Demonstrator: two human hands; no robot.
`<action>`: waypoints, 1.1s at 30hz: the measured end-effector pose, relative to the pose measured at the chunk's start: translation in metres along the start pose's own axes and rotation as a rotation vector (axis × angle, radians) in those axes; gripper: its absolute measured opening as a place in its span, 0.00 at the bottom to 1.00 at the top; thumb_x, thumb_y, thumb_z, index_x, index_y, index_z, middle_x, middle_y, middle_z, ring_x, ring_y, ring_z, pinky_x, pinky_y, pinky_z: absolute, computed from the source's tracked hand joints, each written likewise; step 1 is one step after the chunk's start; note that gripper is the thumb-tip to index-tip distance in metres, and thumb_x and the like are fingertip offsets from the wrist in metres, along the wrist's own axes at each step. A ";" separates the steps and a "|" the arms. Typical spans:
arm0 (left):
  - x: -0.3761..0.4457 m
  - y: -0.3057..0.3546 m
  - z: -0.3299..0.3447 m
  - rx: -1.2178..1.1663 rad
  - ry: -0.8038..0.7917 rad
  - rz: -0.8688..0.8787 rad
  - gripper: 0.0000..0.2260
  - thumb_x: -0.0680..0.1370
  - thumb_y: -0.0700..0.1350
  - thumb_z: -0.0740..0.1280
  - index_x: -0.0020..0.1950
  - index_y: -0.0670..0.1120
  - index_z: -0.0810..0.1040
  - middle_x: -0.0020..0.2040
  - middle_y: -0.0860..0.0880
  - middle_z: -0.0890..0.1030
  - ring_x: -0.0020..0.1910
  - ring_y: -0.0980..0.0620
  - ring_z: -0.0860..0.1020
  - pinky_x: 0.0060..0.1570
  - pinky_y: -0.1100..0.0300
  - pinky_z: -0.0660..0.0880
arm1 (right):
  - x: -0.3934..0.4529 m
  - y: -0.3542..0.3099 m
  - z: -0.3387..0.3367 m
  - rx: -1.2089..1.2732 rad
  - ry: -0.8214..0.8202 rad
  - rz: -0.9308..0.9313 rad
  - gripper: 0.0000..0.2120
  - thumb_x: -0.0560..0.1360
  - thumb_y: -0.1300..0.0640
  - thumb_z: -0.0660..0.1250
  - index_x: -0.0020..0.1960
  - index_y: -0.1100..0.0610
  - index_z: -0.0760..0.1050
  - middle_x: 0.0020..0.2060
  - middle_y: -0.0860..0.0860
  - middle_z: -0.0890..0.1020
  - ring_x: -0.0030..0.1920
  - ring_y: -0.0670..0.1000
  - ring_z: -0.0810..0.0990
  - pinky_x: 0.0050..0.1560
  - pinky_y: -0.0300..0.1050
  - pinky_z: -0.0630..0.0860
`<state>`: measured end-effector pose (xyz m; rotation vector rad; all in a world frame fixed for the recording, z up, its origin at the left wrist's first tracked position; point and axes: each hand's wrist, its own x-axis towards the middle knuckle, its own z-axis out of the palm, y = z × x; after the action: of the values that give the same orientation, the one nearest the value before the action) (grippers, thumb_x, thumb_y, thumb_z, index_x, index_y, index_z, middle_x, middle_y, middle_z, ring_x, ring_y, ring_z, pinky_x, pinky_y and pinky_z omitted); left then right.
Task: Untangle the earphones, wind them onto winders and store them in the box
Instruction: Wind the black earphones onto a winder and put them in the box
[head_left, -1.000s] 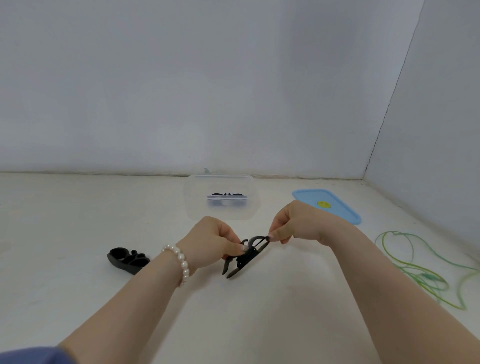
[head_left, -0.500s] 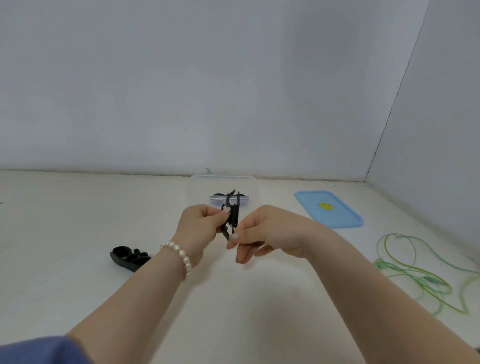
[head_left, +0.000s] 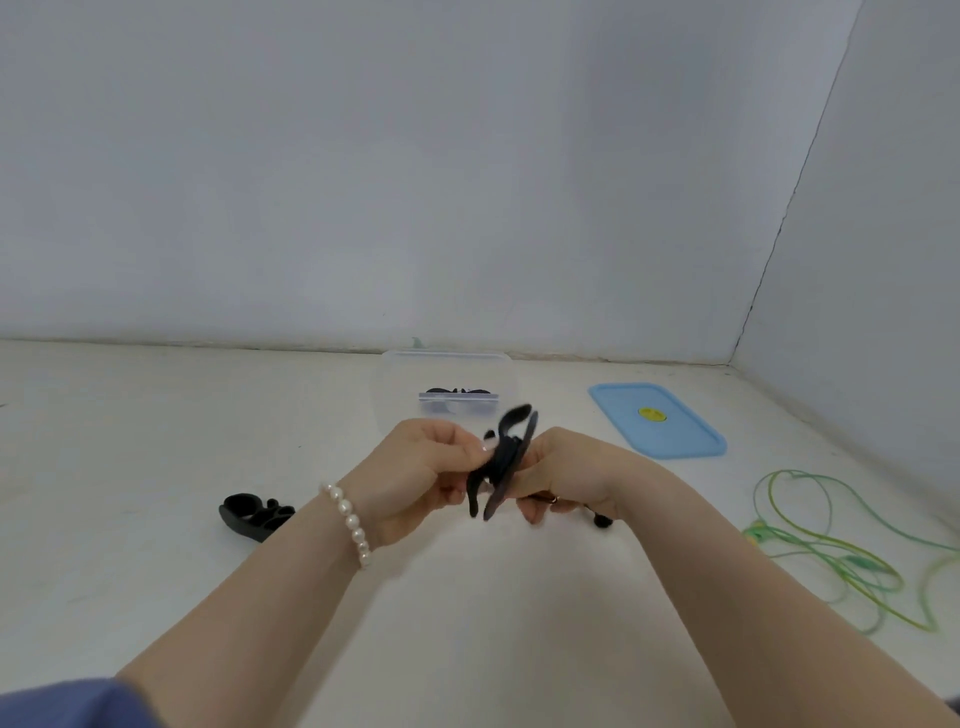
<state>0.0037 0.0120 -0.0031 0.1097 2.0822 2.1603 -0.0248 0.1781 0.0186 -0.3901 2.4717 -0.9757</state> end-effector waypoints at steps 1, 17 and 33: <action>-0.001 -0.001 0.001 0.071 -0.013 -0.017 0.09 0.73 0.36 0.68 0.33 0.41 0.76 0.37 0.38 0.79 0.39 0.43 0.75 0.39 0.55 0.66 | 0.000 0.001 -0.003 -0.029 0.026 0.002 0.13 0.70 0.55 0.71 0.27 0.49 0.80 0.23 0.46 0.77 0.27 0.43 0.73 0.32 0.37 0.63; 0.006 -0.007 -0.004 0.401 0.120 -0.036 0.08 0.70 0.37 0.72 0.33 0.40 0.75 0.27 0.50 0.77 0.25 0.59 0.74 0.26 0.71 0.68 | 0.002 0.011 -0.028 0.121 0.336 0.022 0.06 0.72 0.58 0.71 0.37 0.59 0.80 0.27 0.51 0.77 0.28 0.47 0.73 0.30 0.32 0.68; 0.007 -0.001 0.000 -0.082 0.391 0.051 0.08 0.74 0.40 0.68 0.36 0.42 0.74 0.33 0.45 0.78 0.33 0.51 0.74 0.35 0.61 0.66 | -0.006 -0.013 0.002 0.229 -0.133 -0.136 0.06 0.75 0.58 0.66 0.44 0.56 0.82 0.32 0.49 0.83 0.32 0.46 0.80 0.37 0.38 0.66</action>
<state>-0.0029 0.0135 -0.0045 -0.2955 2.1953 2.4569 -0.0176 0.1704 0.0286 -0.5327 2.2087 -1.2317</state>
